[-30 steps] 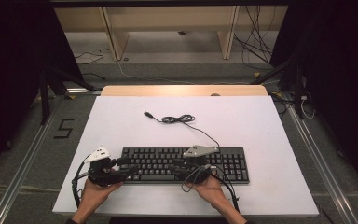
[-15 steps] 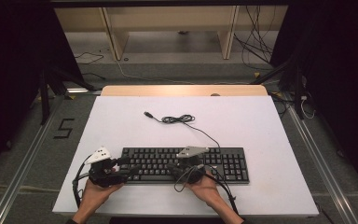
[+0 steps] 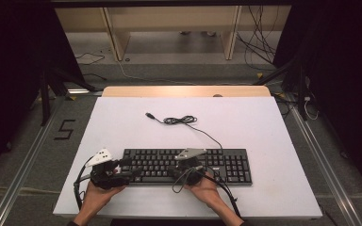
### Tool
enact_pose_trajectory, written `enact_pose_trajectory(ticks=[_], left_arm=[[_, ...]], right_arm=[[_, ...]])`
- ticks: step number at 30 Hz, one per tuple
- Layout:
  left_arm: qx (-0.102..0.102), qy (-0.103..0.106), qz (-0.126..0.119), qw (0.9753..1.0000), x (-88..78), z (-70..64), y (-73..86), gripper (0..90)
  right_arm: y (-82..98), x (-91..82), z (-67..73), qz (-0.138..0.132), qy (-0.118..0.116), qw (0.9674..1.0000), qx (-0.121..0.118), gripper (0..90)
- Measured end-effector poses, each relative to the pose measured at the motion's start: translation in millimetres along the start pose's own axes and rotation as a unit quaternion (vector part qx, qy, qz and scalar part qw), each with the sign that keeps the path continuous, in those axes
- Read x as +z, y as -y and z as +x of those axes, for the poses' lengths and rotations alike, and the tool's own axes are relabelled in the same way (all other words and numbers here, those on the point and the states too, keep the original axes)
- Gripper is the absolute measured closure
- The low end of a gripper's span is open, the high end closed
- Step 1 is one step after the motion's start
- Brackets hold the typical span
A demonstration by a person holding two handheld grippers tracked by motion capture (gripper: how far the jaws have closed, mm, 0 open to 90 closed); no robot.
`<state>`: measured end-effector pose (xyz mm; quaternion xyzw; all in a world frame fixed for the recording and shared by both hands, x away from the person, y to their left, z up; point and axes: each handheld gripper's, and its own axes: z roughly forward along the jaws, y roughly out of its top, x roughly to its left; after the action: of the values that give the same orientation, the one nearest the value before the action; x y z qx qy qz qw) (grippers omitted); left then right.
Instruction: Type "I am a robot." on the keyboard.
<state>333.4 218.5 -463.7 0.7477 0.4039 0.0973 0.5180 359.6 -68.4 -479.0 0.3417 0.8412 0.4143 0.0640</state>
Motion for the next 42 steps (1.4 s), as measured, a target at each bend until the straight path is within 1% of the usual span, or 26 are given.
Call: enact_pose_trajectory(ticks=[4,11,24,26,27,30,37,41,42], left_arm=[[0.001,0.006,-0.001,1.0,0.3,-1.5,-0.1,31.0],[0.003,0.009,-0.004,0.9999,0.6,-4.9,-0.2,30.4],[0.002,0.008,-0.003,1.0,0.7,-4.8,-0.1,30.0],[0.002,0.008,-0.003,1.0,0.7,-4.7,-0.1,30.0],[0.002,0.008,-0.003,1.0,0.7,-4.5,-0.1,30.0],[0.002,0.007,-0.004,1.0,0.5,-4.4,-0.1,30.1],[0.002,0.006,-0.004,1.0,0.5,-3.4,0.0,30.1],[-0.002,0.004,-0.007,1.0,0.0,-2.3,0.0,29.9],[-0.003,0.004,-0.008,1.0,-0.1,-2.1,0.0,29.8]], right_arm=[[0.5,1.0,0.3,0.003,0.0,1.0,-0.002,89.2],[1.3,1.1,0.8,0.006,0.0,1.0,-0.003,89.2],[2.3,2.2,0.7,0.008,-0.001,1.0,-0.003,89.5],[3.5,3.7,1.2,0.013,0.0,0.9999,-0.002,90.0],[4.4,4.3,1.5,0.009,-0.001,1.0,-0.001,90.0],[5.0,4.4,2.1,0.008,0.001,1.0,-0.004,90.0],[4.7,3.9,1.8,0.007,-0.001,1.0,-0.002,90.0],[4.2,2.0,1.5,0.001,-0.008,1.0,0.005,86.6],[3.0,-0.8,1.3,-0.007,-0.011,0.9999,0.007,82.8]])
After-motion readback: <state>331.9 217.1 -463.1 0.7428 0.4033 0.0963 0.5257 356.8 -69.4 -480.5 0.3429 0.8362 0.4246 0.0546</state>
